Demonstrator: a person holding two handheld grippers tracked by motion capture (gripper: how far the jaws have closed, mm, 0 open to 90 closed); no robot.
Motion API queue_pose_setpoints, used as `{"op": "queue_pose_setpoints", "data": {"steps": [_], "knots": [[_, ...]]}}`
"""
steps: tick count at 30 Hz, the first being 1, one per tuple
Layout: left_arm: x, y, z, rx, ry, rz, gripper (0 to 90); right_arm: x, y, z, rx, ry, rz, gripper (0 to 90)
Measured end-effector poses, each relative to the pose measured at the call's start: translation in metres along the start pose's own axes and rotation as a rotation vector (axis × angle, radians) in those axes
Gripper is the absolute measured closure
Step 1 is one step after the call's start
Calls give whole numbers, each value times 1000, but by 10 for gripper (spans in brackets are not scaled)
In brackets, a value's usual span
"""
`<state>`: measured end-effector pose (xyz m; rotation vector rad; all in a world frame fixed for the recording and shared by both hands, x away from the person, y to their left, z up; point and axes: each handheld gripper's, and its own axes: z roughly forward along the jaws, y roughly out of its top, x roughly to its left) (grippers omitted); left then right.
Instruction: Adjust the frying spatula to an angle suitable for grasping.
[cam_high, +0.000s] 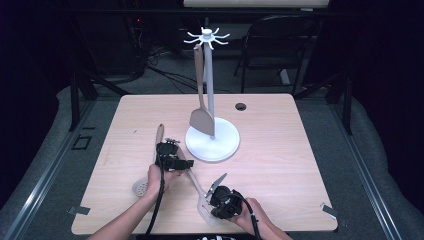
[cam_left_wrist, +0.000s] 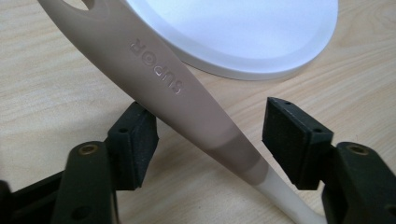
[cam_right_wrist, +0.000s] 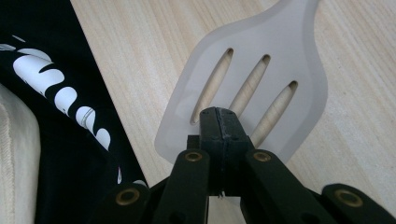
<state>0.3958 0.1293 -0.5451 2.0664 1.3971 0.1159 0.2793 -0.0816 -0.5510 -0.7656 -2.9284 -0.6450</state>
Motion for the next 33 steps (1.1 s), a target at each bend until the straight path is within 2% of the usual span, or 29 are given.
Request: {"op": "queue_pose_setpoints", "data": {"steps": [2,3,4,9,11,12,13,16,18,21,22,23,26,29,33], "knots": [[-1,0,1,-5,20,-5,396,1,0,1,-13,8,11,900],[-1,0,2,-8,26,-12,421,0,0,0,3,-1,-4,900],[0,-1,1,-12,19,-20,461,0,1,0,6,1,-9,900],[2,-3,-2,-55,-27,-41,504,0,0,1,-14,12,4,900],[1,-4,-5,-87,-44,-48,522,-1,0,-1,2,4,-7,900],[0,-5,-7,-102,-57,-50,532,-1,0,0,-15,26,14,900],[-1,-5,-8,-123,-69,-57,543,-2,0,0,-15,26,15,895],[-4,-7,-14,-178,-95,-57,570,-4,0,-2,-28,73,39,789],[-7,-8,-18,-214,-108,-49,588,-4,1,-5,-34,48,31,743],[-10,-9,-23,-247,-118,-43,605,-5,2,-11,-89,43,59,699],[-11,-9,-24,-251,-119,-42,608,-7,3,-15,-94,29,60,679],[-12,-10,-24,-260,-123,-43,612,-7,4,-16,-126,25,79,664],[-12,-11,-26,-276,-135,-51,620,-10,9,-18,-173,-14,106,609],[-14,-11,-28,-288,-140,-41,626,-16,17,-17,-220,-44,126,581],[-17,-12,-32,-303,-148,-31,632,-20,26,-12,-241,-71,138,568]]}}
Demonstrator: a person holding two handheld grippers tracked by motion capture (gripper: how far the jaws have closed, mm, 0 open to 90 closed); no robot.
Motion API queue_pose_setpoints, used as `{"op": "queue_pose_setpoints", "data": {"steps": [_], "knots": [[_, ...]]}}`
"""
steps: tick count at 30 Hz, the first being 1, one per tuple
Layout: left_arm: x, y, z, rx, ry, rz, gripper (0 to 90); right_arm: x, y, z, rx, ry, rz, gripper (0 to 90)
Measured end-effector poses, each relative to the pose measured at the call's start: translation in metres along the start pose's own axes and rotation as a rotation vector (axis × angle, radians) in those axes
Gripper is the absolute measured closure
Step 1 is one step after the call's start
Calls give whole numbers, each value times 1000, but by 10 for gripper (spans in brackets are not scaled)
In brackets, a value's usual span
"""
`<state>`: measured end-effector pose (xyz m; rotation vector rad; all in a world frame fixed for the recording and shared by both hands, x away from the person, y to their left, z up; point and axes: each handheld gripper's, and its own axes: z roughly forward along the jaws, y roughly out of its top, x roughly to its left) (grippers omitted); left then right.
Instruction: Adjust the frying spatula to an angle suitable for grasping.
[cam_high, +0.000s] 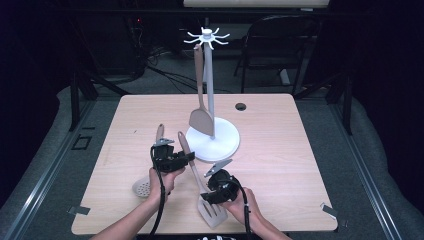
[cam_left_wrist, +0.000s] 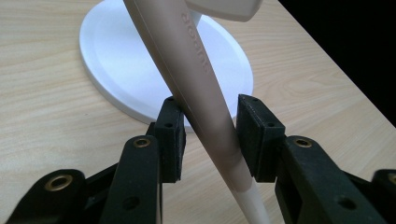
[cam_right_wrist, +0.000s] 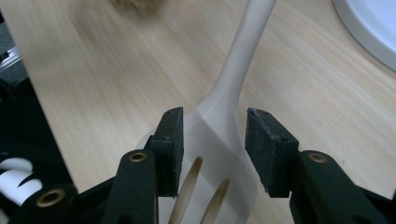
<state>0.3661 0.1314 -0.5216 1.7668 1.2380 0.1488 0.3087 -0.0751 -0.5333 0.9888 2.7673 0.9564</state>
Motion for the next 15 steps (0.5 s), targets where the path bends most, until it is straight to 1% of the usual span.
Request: {"op": "queue_pose_setpoints", "data": {"steps": [2,5,7,10,12,15], "knots": [[-2,0,-1,-9,-11,6,637,-1,3,4,-10,-5,9,568],[-7,1,-5,-23,-21,21,642,-6,5,6,-33,19,32,580],[-11,2,-7,-37,-32,36,645,-8,4,7,-55,22,36,608],[-16,3,-10,-51,-44,50,649,-10,3,4,-65,38,50,660],[-19,3,-12,-58,-47,59,650,-11,3,3,-78,38,47,674],[-20,3,-14,-67,-67,66,652,-12,2,1,-91,38,63,698]]}}
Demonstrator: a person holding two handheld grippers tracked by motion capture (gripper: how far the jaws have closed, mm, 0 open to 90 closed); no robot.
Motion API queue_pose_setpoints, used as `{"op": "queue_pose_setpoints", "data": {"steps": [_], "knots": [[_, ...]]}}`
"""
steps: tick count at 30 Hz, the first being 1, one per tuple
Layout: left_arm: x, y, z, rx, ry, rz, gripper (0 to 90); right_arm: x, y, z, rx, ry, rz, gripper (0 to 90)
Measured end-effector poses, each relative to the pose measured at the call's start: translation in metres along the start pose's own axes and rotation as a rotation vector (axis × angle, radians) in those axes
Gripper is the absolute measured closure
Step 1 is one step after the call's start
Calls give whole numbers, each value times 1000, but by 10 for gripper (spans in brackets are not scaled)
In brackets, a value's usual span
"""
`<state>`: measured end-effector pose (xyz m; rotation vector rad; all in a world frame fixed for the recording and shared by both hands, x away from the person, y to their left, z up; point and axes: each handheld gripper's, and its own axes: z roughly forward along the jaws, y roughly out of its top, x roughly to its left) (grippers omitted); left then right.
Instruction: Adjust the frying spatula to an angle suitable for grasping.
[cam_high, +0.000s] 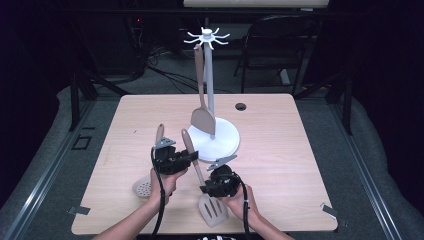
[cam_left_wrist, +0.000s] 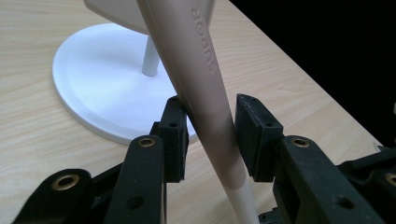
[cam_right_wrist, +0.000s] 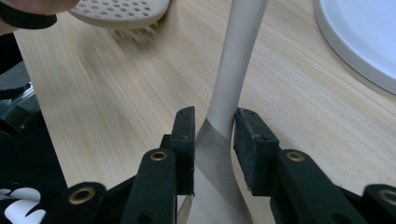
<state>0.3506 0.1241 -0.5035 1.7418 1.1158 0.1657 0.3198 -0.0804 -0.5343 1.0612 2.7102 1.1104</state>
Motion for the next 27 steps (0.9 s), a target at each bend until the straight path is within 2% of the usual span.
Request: {"op": "queue_pose_setpoints", "data": {"steps": [4,11,17,21,22,23,24,25,27], "knots": [[-1,-1,-1,-5,-51,-3,654,-1,0,-3,-13,6,18,718],[-7,-4,-3,-4,-113,36,632,-4,-1,-9,-39,25,65,746],[-12,-9,-3,17,-144,75,604,-3,-2,-13,-62,18,71,753],[-13,-13,1,28,-158,68,620,-3,-2,-15,-67,10,71,754],[-12,-16,2,29,-154,56,637,-3,-2,-15,-65,8,69,754],[-11,-18,4,25,-154,44,697,-3,-2,-14,-75,3,73,753],[-8,-20,6,22,-175,19,717,-3,-2,-15,-73,1,73,752],[-6,-21,7,25,-183,0,723,-3,-2,-15,-62,-4,67,750],[-5,-22,9,25,-184,-13,730,-4,-2,-13,-58,-6,66,748]]}}
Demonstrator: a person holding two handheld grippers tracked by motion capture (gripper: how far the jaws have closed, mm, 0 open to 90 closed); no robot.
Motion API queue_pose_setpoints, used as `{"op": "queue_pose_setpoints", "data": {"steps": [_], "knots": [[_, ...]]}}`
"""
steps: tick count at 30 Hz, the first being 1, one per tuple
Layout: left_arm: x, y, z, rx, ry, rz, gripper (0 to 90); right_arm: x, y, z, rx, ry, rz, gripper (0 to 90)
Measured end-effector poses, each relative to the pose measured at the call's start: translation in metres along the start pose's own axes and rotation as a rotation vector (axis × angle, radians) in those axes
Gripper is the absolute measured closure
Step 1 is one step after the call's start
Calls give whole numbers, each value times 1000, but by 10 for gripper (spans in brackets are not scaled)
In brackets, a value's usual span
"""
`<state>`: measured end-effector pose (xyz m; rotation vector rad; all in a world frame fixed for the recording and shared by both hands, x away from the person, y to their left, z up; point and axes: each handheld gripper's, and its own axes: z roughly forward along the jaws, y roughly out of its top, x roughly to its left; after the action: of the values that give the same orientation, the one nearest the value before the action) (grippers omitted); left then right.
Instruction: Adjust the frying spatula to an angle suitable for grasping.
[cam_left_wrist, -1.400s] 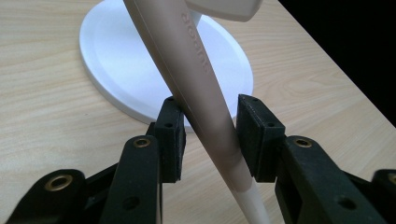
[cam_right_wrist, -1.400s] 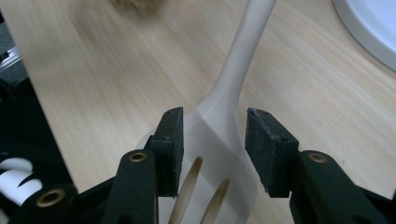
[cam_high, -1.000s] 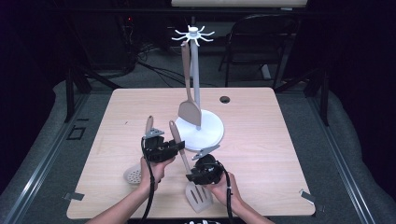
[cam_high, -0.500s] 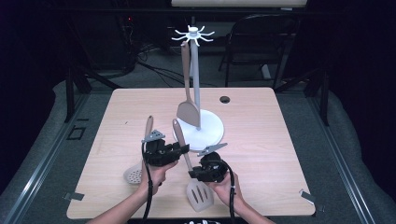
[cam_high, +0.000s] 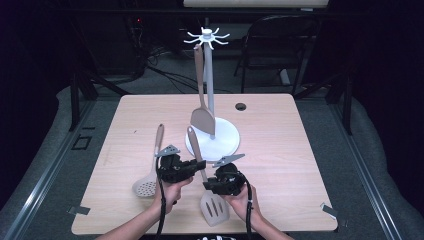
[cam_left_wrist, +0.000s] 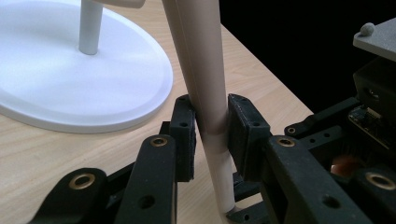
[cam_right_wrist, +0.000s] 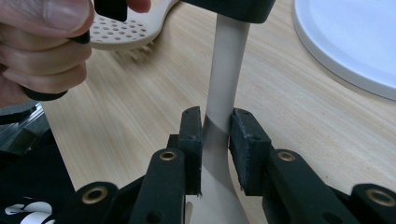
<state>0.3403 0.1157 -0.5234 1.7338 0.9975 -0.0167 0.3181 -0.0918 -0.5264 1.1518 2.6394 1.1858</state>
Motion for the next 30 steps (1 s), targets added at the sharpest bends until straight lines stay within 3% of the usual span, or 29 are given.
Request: {"op": "queue_pose_setpoints", "data": {"steps": [8,11,21,28,30], "knots": [[1,0,2,-17,-45,-43,752,-2,1,-3,35,8,-23,708],[-1,2,1,-19,-74,-47,761,-4,-3,-8,65,3,-27,635],[-8,9,-4,-27,-172,-41,776,-11,-5,-43,36,-24,-89,413],[-13,16,-9,-36,-196,3,777,-25,-5,-56,47,-61,-103,333],[-16,19,-10,-37,-187,38,777,-29,-5,-61,41,-83,-98,316]]}}
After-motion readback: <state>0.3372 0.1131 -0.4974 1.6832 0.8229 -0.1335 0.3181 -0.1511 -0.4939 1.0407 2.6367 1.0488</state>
